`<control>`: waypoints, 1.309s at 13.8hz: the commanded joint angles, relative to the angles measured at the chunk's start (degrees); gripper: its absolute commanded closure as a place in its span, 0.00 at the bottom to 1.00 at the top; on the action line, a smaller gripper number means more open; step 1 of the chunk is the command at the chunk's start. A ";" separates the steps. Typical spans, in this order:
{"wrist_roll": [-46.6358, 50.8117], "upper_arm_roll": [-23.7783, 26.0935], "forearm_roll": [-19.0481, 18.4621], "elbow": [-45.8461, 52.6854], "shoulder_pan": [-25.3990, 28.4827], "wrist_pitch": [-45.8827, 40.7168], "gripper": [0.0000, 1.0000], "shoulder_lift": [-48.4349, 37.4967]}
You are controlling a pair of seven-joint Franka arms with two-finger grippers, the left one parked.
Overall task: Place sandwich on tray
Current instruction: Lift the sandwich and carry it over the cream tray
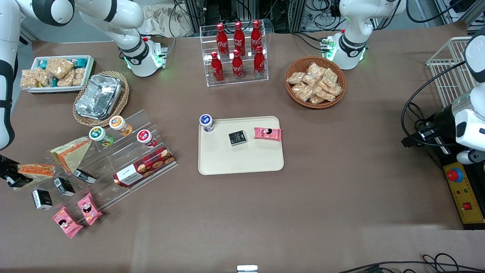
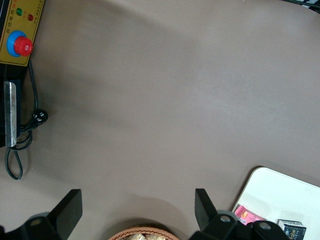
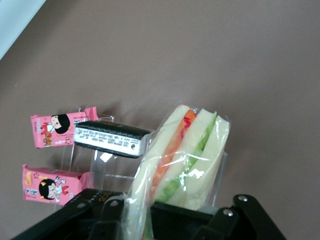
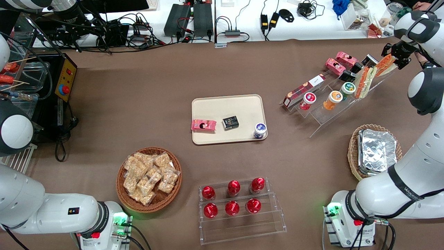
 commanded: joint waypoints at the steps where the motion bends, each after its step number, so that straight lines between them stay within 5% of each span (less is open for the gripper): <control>1: -1.77 -0.06 1.70 3.46 -0.47 -3.32 1.00 0.33; 10: 0.77 0.73 3.63 12.96 0.24 -16.52 1.00 -1.87; 18: 27.63 1.87 3.20 14.55 16.21 -19.34 1.00 -4.94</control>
